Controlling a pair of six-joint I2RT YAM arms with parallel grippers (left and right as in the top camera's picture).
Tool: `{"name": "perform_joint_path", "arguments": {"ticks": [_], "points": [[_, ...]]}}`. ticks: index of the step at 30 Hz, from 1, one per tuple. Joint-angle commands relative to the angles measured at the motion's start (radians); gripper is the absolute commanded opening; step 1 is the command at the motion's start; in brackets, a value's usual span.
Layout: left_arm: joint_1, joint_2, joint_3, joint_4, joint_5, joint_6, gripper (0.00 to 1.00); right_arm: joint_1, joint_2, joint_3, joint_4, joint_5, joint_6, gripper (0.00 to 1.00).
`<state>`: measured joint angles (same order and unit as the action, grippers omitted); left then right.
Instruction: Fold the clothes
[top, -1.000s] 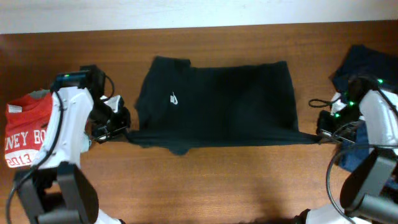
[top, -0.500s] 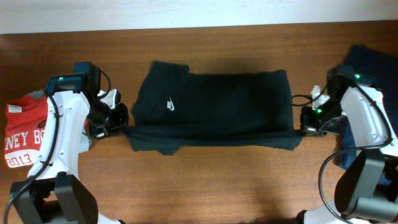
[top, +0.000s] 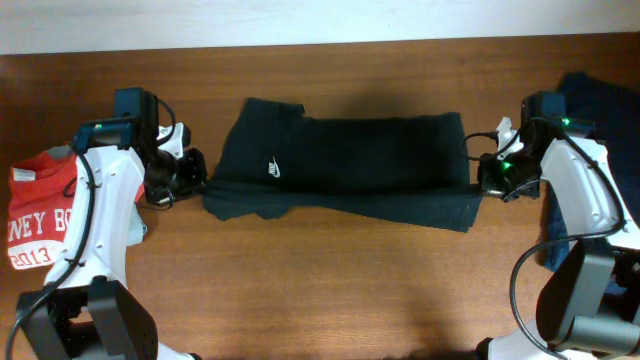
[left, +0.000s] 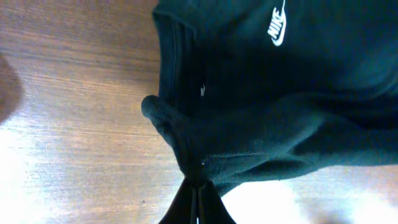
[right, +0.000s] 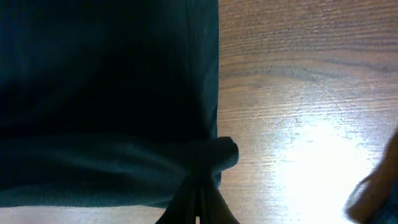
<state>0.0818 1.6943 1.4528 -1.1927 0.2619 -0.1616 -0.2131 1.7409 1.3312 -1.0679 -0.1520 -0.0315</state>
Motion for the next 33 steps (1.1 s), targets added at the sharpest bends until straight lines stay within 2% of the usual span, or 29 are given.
{"name": "perform_joint_path", "arguments": {"ticks": [1, 14, 30, 31, 33], "points": [[0.006, 0.022, -0.002, 0.029, 0.003, -0.010, 0.00, 0.004, 0.036, -0.002, 0.024, 0.006, -0.007, 0.04], [-0.040, 0.206, -0.002, 0.151, 0.004, -0.009, 0.00, 0.004, 0.052, -0.002, 0.090, 0.005, -0.018, 0.04], [-0.058, 0.222, -0.002, 0.339, 0.000, -0.010, 0.01, 0.005, 0.134, -0.002, 0.195, 0.005, -0.017, 0.04], [-0.058, 0.222, -0.002, 0.340, 0.000, -0.010, 0.02, 0.005, 0.134, -0.002, 0.198, 0.005, -0.017, 0.05], [-0.058, 0.222, -0.002, 0.336, 0.001, -0.010, 0.31, 0.005, 0.134, -0.002, 0.192, 0.003, -0.017, 0.27]]}}
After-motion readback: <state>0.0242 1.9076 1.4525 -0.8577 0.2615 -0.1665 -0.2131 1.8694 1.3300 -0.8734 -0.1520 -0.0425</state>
